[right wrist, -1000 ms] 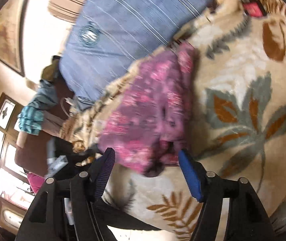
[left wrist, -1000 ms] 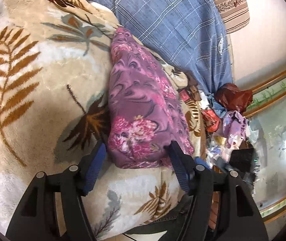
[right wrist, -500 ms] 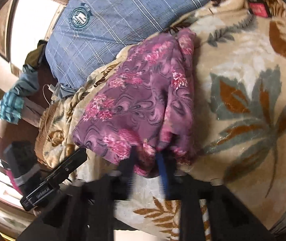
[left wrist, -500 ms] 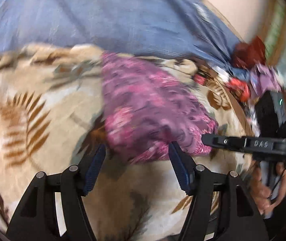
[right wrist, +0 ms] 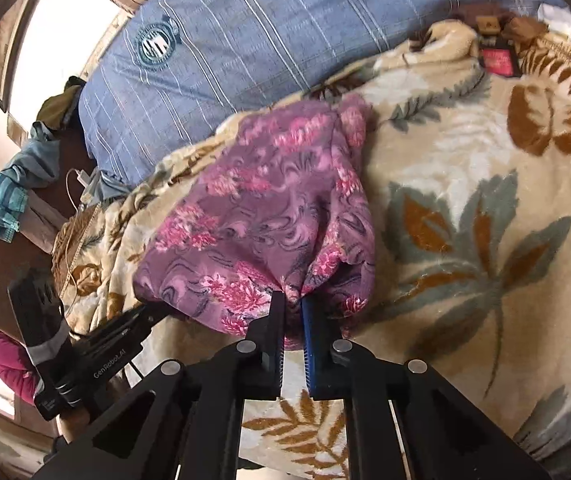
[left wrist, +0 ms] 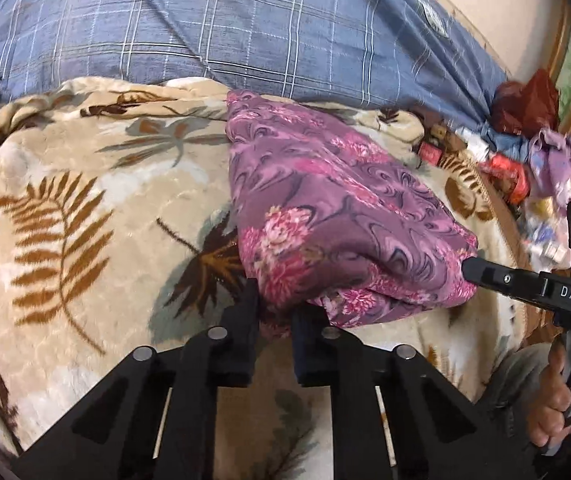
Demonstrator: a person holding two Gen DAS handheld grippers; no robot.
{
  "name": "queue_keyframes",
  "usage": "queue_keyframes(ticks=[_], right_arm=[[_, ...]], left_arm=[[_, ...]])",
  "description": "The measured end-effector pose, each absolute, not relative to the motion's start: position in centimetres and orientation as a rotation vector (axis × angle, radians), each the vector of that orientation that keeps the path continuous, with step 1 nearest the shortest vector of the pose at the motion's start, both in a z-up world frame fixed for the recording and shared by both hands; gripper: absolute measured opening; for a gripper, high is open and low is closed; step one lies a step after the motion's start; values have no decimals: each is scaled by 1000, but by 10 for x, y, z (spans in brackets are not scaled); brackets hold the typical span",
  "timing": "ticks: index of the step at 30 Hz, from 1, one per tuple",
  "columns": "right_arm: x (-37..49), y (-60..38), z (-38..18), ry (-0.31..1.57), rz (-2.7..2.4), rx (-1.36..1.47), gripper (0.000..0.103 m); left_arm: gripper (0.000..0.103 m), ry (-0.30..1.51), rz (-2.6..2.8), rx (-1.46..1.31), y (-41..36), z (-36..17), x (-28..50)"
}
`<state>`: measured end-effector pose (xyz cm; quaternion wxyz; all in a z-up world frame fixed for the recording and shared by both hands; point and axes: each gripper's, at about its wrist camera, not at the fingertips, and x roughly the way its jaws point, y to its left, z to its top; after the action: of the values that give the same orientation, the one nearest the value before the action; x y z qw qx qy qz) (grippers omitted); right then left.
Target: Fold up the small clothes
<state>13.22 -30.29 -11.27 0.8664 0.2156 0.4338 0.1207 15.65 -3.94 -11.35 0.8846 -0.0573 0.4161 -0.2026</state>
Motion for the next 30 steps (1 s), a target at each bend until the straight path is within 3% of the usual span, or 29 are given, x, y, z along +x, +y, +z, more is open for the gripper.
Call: queue_keyframes(ticks=[7, 10, 13, 15, 17, 20, 25, 27, 28, 30], right_arm=[[154, -302, -151, 1043, 229, 463, 7], [151, -309, -153, 1036, 254, 517, 12], [139, -324, -148, 1004, 286, 610, 33], [129, -333, -136, 947, 284, 616, 48], [119, -341, -122, 867, 281, 619, 56], [117, -355, -110, 783, 270, 666, 83], [155, -352, -127, 915, 280, 733, 83], [168, -347, -137, 954, 263, 728, 78], [171, -347, -144, 973, 257, 719, 75], [172, -347, -158, 1004, 268, 724, 53]], left_arm=[[13, 893, -427, -150, -35, -133, 163], [22, 919, -447, -146, -34, -129, 158], [27, 929, -480, -156, -29, -116, 147], [50, 883, -523, -207, -19, -98, 134], [58, 839, -549, -245, -12, -83, 128], [66, 856, -550, -285, -7, -74, 143], [66, 1023, -616, -530, -6, -102, 204], [67, 1056, -610, -559, -9, -116, 218], [69, 1060, -617, -565, -10, -124, 222], [72, 1062, -655, -645, -4, -137, 222]])
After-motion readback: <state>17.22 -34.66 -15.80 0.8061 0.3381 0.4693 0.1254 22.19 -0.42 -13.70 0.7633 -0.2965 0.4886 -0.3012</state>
